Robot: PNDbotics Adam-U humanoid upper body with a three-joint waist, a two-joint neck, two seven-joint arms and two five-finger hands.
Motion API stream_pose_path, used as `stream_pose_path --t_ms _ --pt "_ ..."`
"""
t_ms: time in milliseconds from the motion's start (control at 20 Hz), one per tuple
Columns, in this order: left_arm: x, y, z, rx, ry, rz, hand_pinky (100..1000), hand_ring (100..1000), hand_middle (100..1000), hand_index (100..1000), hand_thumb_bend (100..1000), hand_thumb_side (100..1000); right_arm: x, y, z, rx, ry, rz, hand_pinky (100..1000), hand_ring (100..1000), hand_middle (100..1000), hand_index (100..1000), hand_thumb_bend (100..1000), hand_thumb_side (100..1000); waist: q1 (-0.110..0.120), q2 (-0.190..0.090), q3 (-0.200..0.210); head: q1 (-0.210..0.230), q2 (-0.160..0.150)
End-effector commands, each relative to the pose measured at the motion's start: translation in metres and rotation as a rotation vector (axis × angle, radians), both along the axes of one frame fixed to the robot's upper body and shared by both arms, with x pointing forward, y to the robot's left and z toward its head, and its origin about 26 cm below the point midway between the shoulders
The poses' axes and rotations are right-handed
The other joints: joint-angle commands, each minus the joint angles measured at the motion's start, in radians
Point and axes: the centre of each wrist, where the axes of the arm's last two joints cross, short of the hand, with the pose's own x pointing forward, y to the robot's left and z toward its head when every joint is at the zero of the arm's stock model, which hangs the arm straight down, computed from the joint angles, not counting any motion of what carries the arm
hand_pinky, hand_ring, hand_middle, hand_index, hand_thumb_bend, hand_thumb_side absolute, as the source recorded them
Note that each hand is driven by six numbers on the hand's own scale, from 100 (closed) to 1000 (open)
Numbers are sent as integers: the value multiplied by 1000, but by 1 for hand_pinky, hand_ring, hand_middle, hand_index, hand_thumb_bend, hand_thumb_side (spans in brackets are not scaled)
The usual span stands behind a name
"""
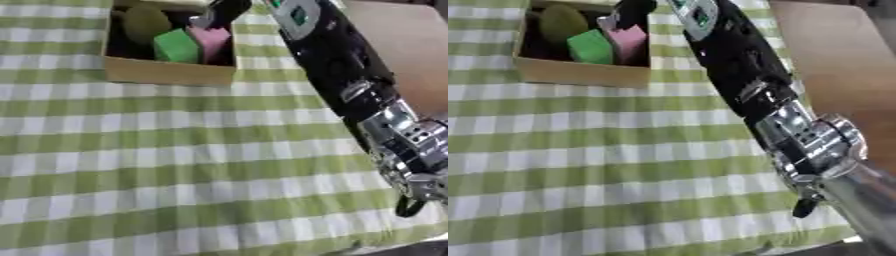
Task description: Pick up objects on the table and place them in the box.
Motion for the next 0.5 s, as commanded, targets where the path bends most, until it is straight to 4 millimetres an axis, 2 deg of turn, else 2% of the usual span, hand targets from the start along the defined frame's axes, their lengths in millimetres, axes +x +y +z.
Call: stream_pose_path --t_ms 50,100,150,350,500 --pt "-4 2 5 9 -15 2 793 849 822 908 100 583 -20 -18 32 57 -60 45 955 926 738 938 100 100 26 -46 -7 16 12" --pt "-4 2 4 9 -13 5 793 849 821 908 100 583 -29 -22 36 83 -63 69 954 925 735 932 100 108 28 -49 -11 23 14" --pt "-4 3 3 8 -11 6 793 849 822 908 100 583 -37 -25 40 106 -61 91 954 924 731 920 100 254 29 -51 -14 28 16" --pt "-4 4 2 2 -14 12 794 850 822 907 100 581 -80 -43 51 210 -53 203 959 925 723 906 100 391 38 -58 -28 64 22" --pt "-4 5 2 -4 -23 16 794 849 821 907 100 579 -111 -62 53 304 -42 253 959 923 714 898 100 438 46 -60 -39 86 21"
